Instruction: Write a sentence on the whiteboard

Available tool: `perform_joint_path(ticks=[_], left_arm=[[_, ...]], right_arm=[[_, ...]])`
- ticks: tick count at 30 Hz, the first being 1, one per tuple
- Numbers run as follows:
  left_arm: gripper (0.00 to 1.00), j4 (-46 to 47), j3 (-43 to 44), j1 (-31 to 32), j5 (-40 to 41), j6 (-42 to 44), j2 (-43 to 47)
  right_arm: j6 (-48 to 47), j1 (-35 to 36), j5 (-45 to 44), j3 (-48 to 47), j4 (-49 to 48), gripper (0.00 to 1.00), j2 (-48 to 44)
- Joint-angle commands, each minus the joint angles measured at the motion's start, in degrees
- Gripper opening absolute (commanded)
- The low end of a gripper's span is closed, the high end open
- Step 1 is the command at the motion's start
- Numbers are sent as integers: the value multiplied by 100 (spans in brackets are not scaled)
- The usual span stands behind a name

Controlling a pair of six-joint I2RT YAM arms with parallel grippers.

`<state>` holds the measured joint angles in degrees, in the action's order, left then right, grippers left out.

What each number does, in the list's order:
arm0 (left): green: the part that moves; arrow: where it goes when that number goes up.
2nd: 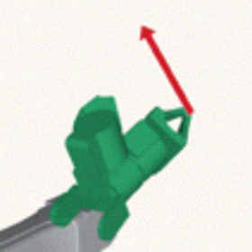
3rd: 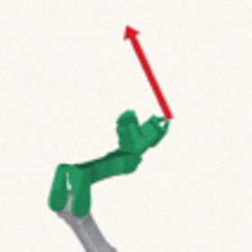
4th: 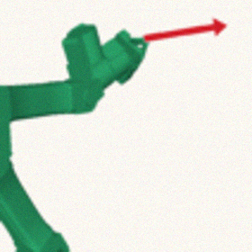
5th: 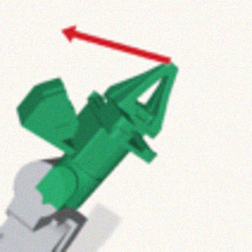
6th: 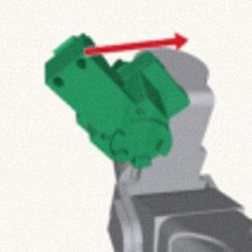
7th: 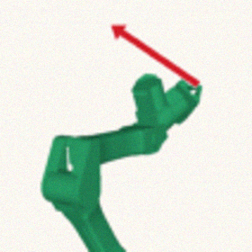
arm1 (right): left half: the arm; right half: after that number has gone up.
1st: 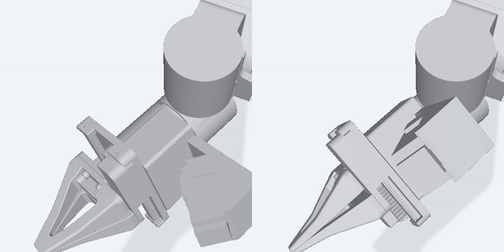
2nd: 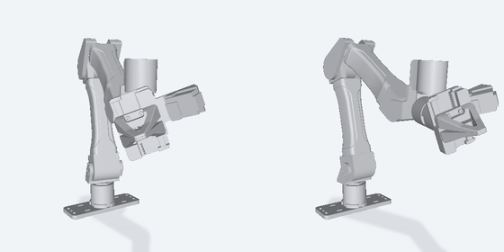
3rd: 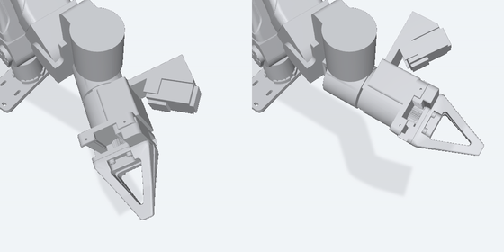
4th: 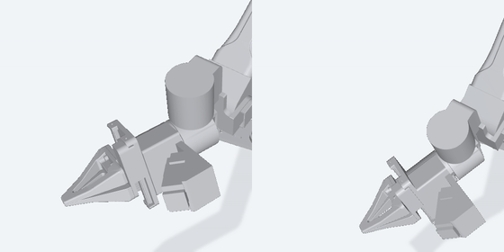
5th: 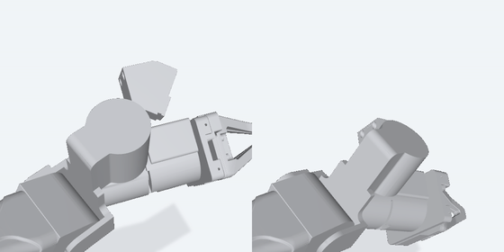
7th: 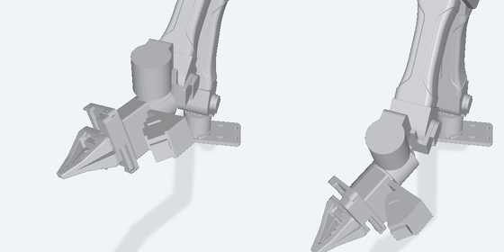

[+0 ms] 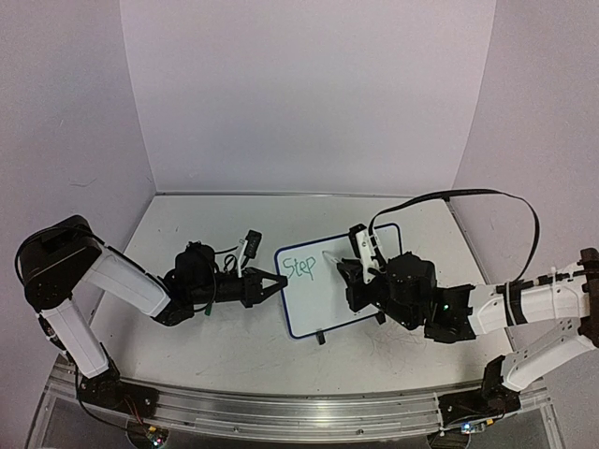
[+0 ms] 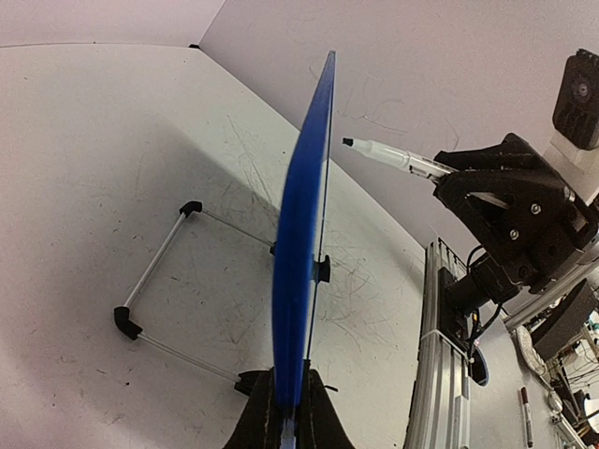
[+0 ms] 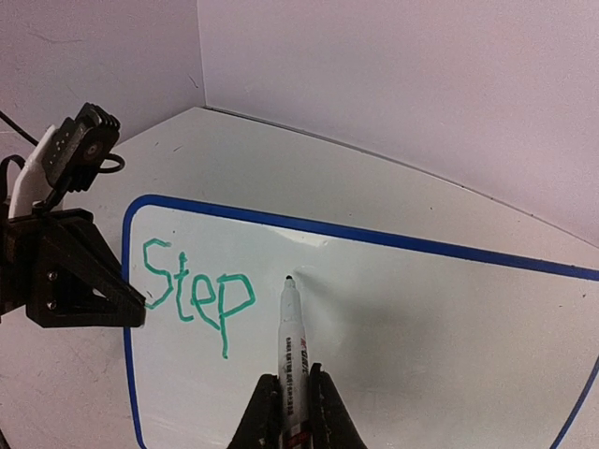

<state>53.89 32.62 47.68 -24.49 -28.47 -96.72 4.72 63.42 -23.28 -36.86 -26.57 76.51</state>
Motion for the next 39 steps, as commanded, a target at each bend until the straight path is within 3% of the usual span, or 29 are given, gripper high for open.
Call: perform_joint_path(ticks=[1, 39], left_arm=[[0, -303, 154, -4, 40, 120, 34], [0, -317, 166, -4, -21, 54, 46]], right_arm=[[-66, 23, -94, -120, -247, 0, -26], [-2, 23, -311, -232, -314, 0, 277]])
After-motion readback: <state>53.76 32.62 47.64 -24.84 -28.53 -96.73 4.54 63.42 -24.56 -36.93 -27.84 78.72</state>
